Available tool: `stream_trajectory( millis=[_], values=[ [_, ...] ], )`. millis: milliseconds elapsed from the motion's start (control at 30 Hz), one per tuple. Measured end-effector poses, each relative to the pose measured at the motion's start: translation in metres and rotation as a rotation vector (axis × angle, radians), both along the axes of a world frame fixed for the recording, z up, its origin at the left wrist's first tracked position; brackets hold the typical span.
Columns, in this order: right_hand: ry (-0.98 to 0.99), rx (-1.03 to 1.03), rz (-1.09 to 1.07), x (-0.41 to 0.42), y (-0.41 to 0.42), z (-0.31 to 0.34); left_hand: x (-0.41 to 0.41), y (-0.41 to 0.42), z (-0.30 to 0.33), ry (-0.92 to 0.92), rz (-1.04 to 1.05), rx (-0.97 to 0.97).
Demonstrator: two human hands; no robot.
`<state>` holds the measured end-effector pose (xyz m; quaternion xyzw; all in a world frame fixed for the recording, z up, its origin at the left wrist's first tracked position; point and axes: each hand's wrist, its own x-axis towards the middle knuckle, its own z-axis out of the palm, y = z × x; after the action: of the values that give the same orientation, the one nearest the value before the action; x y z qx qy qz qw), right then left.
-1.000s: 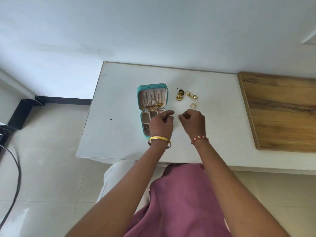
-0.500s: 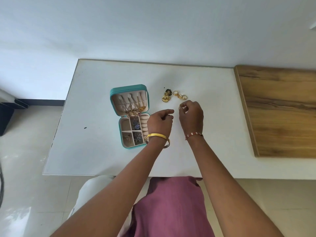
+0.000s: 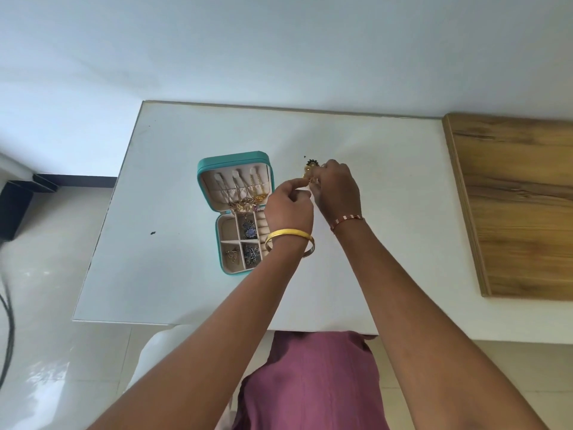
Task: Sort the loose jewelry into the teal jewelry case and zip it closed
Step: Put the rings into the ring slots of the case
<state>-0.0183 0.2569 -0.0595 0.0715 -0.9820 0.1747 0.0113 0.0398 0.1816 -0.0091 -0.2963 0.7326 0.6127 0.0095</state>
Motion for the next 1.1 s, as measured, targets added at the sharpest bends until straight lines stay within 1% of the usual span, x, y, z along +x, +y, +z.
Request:
stream_trajectory(
  millis=[200, 400, 500, 567, 633, 700, 800, 900, 1000, 1033, 1100],
  values=[
    [-0.007, -0.049, -0.043, 0.018, 0.004, 0.001, 0.01, -0.003, -0.005, -0.035, 0.002, 0.036],
    [-0.049, -0.179, -0.061, 0.039, 0.008, 0.005, 0.017, -0.003, -0.01, -0.04, -0.042, 0.016],
    [-0.1, -0.367, -0.143, 0.04, 0.012, 0.013, 0.019, -0.005, -0.013, -0.073, -0.092, -0.026],
    [-0.16, -0.587, -0.21, 0.041, 0.014, 0.023, 0.018, -0.007, -0.013, -0.087, -0.133, -0.069],
    [-0.265, -0.82, -0.259, 0.043, 0.016, 0.033, 0.015, -0.008, -0.012, -0.069, -0.171, -0.083],
    [-0.345, -0.916, -0.263, 0.044, 0.016, 0.04, 0.014, -0.007, -0.009, -0.023, -0.2, -0.056],
    [-0.389, -0.948, -0.253, 0.043, 0.015, 0.048, 0.013, -0.007, -0.006, 0.05, -0.175, 0.051],
    [-0.395, -1.01, -0.246, 0.036, 0.015, 0.054, 0.011, -0.013, -0.004, 0.095, -0.104, 0.096],
    [-0.361, -1.102, -0.334, 0.027, 0.01, 0.05, 0.011, -0.018, -0.004, 0.127, -0.029, 0.156],
    [-0.317, -1.066, -0.367, 0.023, 0.007, 0.046, 0.011, -0.017, -0.004, 0.131, -0.013, 0.188],
    [-0.222, -0.886, -0.356, 0.014, -0.003, 0.037, 0.013, -0.015, -0.005, 0.126, 0.02, 0.267]
  ],
)
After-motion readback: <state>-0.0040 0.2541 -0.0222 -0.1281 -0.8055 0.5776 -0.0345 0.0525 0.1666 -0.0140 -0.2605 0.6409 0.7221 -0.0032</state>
